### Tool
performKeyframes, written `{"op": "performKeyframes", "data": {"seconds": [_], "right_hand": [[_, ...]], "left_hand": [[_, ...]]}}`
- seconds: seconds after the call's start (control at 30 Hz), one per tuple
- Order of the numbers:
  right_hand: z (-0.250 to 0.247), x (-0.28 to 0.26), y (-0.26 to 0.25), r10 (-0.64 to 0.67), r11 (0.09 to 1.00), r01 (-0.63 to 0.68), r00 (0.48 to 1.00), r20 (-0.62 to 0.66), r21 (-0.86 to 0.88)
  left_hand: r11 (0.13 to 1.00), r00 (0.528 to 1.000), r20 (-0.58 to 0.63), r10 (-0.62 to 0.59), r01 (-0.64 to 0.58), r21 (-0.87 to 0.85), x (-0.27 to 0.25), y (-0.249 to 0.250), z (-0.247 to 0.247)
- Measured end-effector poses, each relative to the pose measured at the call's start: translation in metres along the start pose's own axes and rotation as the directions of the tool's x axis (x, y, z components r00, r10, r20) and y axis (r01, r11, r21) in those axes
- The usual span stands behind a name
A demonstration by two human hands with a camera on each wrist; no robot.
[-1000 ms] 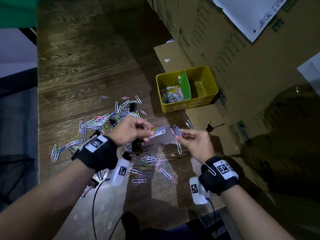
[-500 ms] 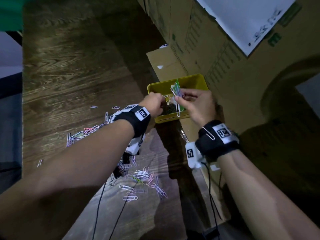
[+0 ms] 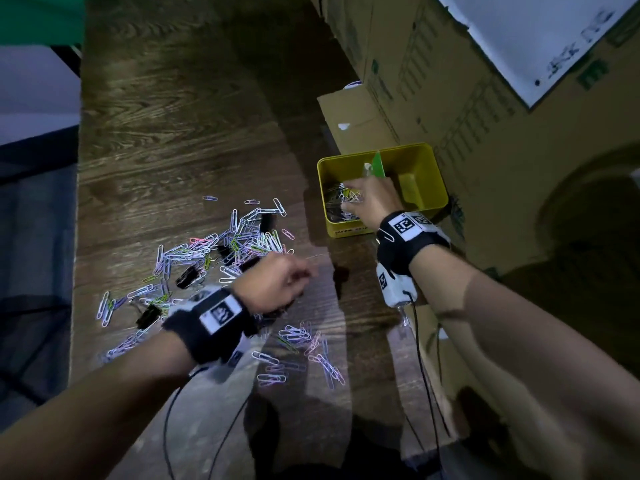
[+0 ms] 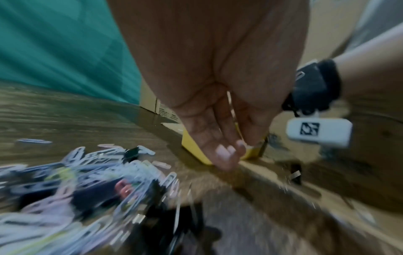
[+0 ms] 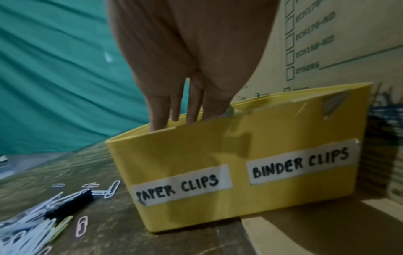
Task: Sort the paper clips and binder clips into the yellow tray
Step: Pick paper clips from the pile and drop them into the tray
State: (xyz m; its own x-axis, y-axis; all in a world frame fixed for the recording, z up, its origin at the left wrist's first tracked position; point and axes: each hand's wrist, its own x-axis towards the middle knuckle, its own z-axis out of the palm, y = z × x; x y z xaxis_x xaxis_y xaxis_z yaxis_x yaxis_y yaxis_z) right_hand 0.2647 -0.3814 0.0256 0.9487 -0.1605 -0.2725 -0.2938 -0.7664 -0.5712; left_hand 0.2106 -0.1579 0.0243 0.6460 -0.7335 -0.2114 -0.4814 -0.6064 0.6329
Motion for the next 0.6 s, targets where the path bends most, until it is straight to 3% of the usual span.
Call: {"op": "performKeyframes", "data": {"seconds": [0.1, 0.17, 0.2, 0.23, 0.3, 0.4, 0.5, 0.6], "right_hand": [[-0.002, -0.019, -0.003, -0.058, 0.996, 0.062, 0.996, -0.07, 0.059], [-0.002, -0.039, -0.009, -0.105, 0.985, 0.12, 0.988, -0.117, 0.127], [0.0, -0.051, -0.012, -0.136, 0.976, 0.153, 0.984, -0.11, 0.157], [0.003, -0.063, -0.013, -0.168, 0.967, 0.181, 0.982, -0.083, 0.178], [0.013, -0.09, -0.009, -0.202, 0.961, 0.194, 0.979, 0.019, 0.196], [0.036, -0.125, 0.01, -0.131, 0.98, 0.09, 0.963, 0.234, 0.18], [0.068, -0.151, 0.032, -0.043, 0.991, -0.017, 0.9, 0.435, 0.135], [0.093, -0.176, 0.042, -0.023, 1.0, 0.009, 0.82, 0.571, 0.027]], "left_hand": [[0.994, 0.955, 0.293, -0.047, 0.015, 0.11, -0.048, -0.014, 0.018], [0.981, 0.852, 0.509, -0.124, 0.03, 0.19, -0.074, -0.021, 0.031], [0.972, 0.791, 0.589, -0.165, 0.029, 0.233, -0.085, -0.022, 0.036], [0.961, 0.76, 0.62, -0.192, 0.019, 0.275, -0.095, -0.028, 0.045], [0.933, 0.769, 0.597, -0.227, -0.004, 0.36, -0.106, -0.034, 0.059], [0.931, 0.827, 0.515, -0.225, 0.027, 0.365, -0.1, -0.021, 0.069], [0.974, 0.866, 0.48, -0.139, 0.033, 0.224, -0.082, -0.009, 0.07], [0.988, 0.885, 0.453, -0.11, 0.049, 0.145, -0.074, -0.013, 0.068]]}}
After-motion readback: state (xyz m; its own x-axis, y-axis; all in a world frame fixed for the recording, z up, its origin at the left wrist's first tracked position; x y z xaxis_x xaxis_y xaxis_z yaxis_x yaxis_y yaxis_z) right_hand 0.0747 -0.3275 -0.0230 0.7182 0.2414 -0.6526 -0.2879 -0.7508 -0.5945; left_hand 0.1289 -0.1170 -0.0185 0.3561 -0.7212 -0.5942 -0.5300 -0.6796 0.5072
